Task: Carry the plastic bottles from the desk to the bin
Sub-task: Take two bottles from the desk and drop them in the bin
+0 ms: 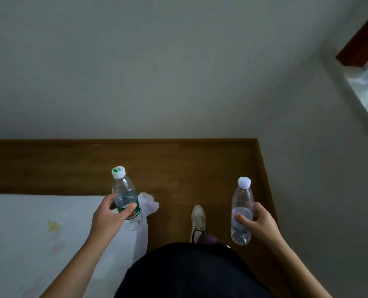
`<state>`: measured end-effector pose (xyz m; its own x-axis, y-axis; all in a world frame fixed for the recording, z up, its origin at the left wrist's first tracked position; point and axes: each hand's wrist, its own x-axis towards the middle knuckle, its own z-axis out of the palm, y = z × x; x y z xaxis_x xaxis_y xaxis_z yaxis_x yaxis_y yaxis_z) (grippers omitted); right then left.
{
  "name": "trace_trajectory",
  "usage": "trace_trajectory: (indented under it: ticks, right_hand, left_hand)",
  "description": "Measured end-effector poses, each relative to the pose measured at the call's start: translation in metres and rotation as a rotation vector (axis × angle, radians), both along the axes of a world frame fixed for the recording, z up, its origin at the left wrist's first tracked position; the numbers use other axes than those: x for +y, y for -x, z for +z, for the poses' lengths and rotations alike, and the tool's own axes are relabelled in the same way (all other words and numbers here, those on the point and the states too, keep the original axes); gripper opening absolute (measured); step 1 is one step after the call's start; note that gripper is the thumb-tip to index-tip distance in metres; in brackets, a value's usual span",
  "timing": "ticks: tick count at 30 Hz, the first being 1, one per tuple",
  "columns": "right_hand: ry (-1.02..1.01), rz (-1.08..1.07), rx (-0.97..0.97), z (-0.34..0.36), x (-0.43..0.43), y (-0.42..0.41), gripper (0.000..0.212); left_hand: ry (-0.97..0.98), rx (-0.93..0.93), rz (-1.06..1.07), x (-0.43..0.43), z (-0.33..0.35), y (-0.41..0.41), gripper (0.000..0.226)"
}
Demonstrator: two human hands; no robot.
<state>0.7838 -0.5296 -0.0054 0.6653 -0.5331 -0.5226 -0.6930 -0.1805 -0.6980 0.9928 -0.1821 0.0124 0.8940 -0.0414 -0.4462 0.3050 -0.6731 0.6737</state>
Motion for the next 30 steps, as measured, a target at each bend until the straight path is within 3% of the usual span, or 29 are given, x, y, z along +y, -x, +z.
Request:
trace_trajectory:
  ticks: [3, 8, 11, 17, 21, 25, 30]
  right_hand:
    - [-0.03, 0.087, -0.008, 0.005, -0.028, -0.076, 0.058]
    - [-0.006, 0.382, -0.044, 0.019, -0.049, -0.219, 0.054]
    - [0.026, 0.539, -0.072, 0.024, -0.045, -0.304, 0.048]
    - [0.002, 0.727, -0.085, 0.021, -0.011, -0.444, 0.057]
    - [0.02, 0.749, -0.064, 0.012, 0.007, -0.508, 0.067]
    - [0.066, 0.725, -0.053, 0.004, 0.015, -0.563, 0.047]
    - [0.133, 0.701, -0.048, 0.006, 0.025, -0.631, 0.046]
  left_hand:
    - [-0.007, 0.04, 0.123, -0.014, -0.003, -0.029, 0.045]
    - [0.056, 0.027, 0.332, -0.02, -0.003, -0.067, 0.039]
    - [0.086, 0.017, 0.49, -0.01, -0.003, -0.081, 0.035]
    - [0.063, 0.04, 0.73, 0.015, -0.016, -0.121, 0.039]
    - [0.061, 0.059, 0.776, 0.034, -0.027, -0.175, 0.041]
    - [0.064, 0.017, 0.722, 0.049, -0.024, -0.251, 0.045]
    - [0.13, -0.032, 0.646, 0.066, -0.004, -0.348, 0.056]
